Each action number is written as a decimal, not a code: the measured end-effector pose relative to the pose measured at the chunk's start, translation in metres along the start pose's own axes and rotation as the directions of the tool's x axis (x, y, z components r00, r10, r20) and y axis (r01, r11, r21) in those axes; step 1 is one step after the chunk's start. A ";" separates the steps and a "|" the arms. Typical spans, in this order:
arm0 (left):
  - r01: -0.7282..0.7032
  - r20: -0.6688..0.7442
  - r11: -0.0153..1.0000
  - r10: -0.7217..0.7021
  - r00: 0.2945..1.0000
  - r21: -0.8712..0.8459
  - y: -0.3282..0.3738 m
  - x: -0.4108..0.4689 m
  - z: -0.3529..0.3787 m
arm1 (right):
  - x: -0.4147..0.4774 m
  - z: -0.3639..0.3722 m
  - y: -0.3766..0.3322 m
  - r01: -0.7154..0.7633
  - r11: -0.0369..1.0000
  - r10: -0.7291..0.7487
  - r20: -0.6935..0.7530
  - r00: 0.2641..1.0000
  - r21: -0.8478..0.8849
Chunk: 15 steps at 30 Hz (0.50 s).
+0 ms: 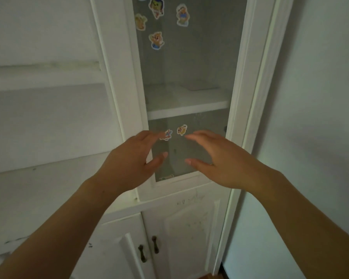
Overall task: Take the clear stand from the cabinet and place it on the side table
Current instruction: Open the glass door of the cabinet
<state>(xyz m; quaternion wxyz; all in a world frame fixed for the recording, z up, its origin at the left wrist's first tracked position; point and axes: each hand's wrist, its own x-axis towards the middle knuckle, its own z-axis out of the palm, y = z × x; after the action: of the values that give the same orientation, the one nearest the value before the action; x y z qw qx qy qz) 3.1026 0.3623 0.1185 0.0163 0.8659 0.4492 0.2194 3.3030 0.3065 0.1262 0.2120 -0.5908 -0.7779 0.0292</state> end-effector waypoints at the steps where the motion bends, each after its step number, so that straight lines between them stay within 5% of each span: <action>1: 0.012 -0.012 1.000 -0.012 1.000 0.006 0.003 0.002 -0.004 | 0.003 -0.005 0.001 0.018 1.000 -0.019 -0.010 1.000 -0.011; 15: -0.009 -0.147 0.982 0.038 0.988 0.190 0.014 0.028 -0.066 | 0.036 -0.067 -0.001 0.126 0.985 -0.135 -0.081 0.987 -0.115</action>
<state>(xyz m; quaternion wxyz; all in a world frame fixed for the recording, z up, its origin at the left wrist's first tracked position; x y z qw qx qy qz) 3.1012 0.3645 0.1917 -0.1021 0.8500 0.4576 0.2403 3.3189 0.3259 0.1976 0.2149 -0.5500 -0.8053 -0.0537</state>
